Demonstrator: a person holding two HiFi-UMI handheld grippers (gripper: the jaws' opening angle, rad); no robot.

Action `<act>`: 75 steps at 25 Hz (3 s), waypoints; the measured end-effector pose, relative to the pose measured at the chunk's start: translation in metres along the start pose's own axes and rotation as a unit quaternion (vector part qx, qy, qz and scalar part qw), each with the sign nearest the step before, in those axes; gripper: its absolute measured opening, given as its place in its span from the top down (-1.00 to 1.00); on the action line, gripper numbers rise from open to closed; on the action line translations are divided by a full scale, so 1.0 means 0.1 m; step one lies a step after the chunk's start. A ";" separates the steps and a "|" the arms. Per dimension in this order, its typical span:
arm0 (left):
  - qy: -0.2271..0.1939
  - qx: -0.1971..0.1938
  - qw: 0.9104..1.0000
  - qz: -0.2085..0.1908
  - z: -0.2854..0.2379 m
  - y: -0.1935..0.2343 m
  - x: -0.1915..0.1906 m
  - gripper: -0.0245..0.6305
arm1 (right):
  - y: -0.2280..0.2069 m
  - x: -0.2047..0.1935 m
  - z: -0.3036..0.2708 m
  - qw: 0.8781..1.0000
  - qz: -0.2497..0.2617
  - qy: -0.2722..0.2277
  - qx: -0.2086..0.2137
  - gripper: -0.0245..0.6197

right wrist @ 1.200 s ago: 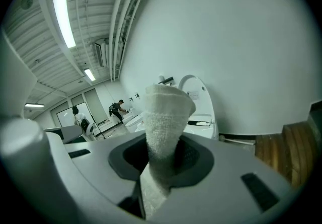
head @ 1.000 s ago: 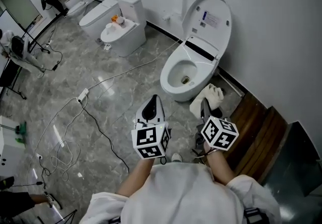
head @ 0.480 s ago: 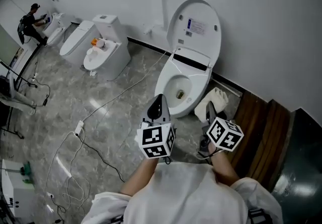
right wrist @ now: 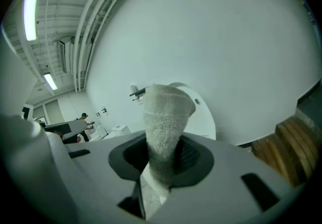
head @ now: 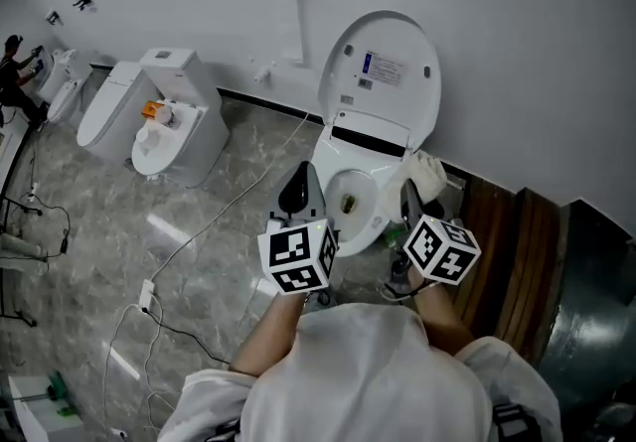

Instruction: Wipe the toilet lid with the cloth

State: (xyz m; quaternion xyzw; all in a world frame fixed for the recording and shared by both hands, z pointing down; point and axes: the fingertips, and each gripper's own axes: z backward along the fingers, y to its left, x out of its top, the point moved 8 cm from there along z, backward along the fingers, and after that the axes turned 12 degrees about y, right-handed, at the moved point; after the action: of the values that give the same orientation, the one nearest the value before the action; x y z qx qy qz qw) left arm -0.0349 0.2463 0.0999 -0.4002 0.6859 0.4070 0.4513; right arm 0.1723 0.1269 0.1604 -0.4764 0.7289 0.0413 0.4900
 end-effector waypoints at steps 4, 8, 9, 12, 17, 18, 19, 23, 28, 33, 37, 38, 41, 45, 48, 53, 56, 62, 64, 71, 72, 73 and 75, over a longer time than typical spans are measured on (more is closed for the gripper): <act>0.003 -0.022 1.000 0.006 -0.31 0.28 0.11 0.92 | 0.22 0.20 -0.24 0.999 0.011 -0.007 -0.037 0.65; 0.020 -0.032 0.999 0.009 -0.61 0.54 0.14 0.92 | 0.47 0.23 -0.47 0.999 0.025 -0.007 -0.047 0.65; 0.026 -0.035 0.999 0.010 -0.70 0.57 0.13 0.92 | 0.51 0.23 -0.52 0.999 0.023 -0.007 -0.048 0.65; 0.049 -0.050 0.998 0.008 -0.98 0.55 0.07 0.92 | 0.51 0.22 -0.62 0.998 0.018 -0.008 -0.055 0.65; 0.082 -0.078 0.993 -0.020 -1.42 0.37 -0.13 0.92 | 0.30 0.19 -0.89 0.997 0.002 -0.006 -0.074 0.65; 0.085 -0.081 0.993 -0.029 -1.50 0.34 -0.13 0.92 | 0.24 0.18 -0.97 0.997 -0.006 -0.003 -0.075 0.65; 0.085 -0.084 0.992 -0.039 -1.58 0.32 -0.11 0.92 | 0.19 0.19 -1.04 0.997 -0.013 -0.001 -0.076 0.65; 0.075 -0.110 0.988 -0.073 -1.90 0.24 0.06 0.92 | 0.07 0.40 -1.32 0.996 -0.017 -0.011 -0.082 0.65; 0.061 -0.140 0.986 -0.074 -2.56 0.16 0.26 0.92 | -0.02 0.88 -1.88 0.998 -0.010 -0.034 -0.049 0.65; 0.045 -0.152 0.985 -0.061 -3.33 0.08 0.43 0.92 | -0.10 1.51 -2.55 0.998 0.019 -0.066 -0.015 0.65; 0.033 -0.150 0.986 -0.071 -3.86 0.14 0.49 0.92 | -0.15 1.89 -3.17 0.995 0.055 -0.081 0.013 0.65; 0.032 -0.145 0.986 -0.074 -3.97 0.18 0.48 0.92 | -0.15 1.96 -3.31 0.994 0.067 -0.083 0.019 0.65; 0.031 -0.128 0.988 -0.082 -4.21 0.30 0.42 0.92 | -0.15 2.08 -3.69 0.992 0.089 -0.083 0.029 0.65; 0.032 -0.115 0.990 -0.077 -4.39 0.41 0.38 0.92 | -0.13 2.19 -4.10 0.992 0.091 -0.079 0.035 0.65; 0.028 -0.110 0.991 -0.074 -4.45 0.43 0.40 0.92 | -0.10 2.29 -4.25 0.991 0.105 -0.085 0.024 0.65; 0.027 -0.121 0.990 -0.071 -4.51 0.32 0.41 0.92 | -0.31 2.38 -4.18 0.990 0.097 -0.101 -0.019 0.65; 0.028 -0.135 0.988 -0.065 -4.54 0.17 0.40 0.92 | -0.59 2.39 -3.98 0.989 0.073 -0.116 -0.058 0.65; 0.040 -0.181 0.980 -0.068 -4.56 -0.32 0.23 0.92 | -1.26 2.27 -3.55 0.981 0.018 -0.135 -0.141 0.65; 0.046 -0.192 0.978 -0.067 -4.57 -0.43 0.17 0.92 | -1.38 2.23 -3.50 0.979 0.008 -0.130 -0.154 0.65; 0.052 -0.169 0.982 -0.062 -4.49 -0.22 0.09 0.92 | -1.05 2.17 -3.57 0.983 0.053 -0.131 -0.118 0.65; 0.053 -0.156 0.984 -0.060 -4.46 -0.10 0.08 0.92 | -0.92 2.14 -3.63 0.984 0.063 -0.129 -0.104 0.65; 0.057 -0.143 0.986 -0.059 -4.43 0.03 0.07 0.92 | -0.77 2.10 -3.72 0.986 0.072 -0.124 -0.088 0.65; 0.065 -0.118 0.989 -0.061 -4.37 0.31 0.02 0.92 | -0.47 1.99 -3.92 0.989 0.084 -0.109 -0.058 0.65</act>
State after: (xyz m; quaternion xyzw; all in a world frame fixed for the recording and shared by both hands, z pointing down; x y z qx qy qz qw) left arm -0.1921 -0.1452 0.2184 -0.5169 0.6354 0.4301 0.3796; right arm -0.0709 -0.2354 0.2325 -0.4334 0.7048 0.1764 0.5333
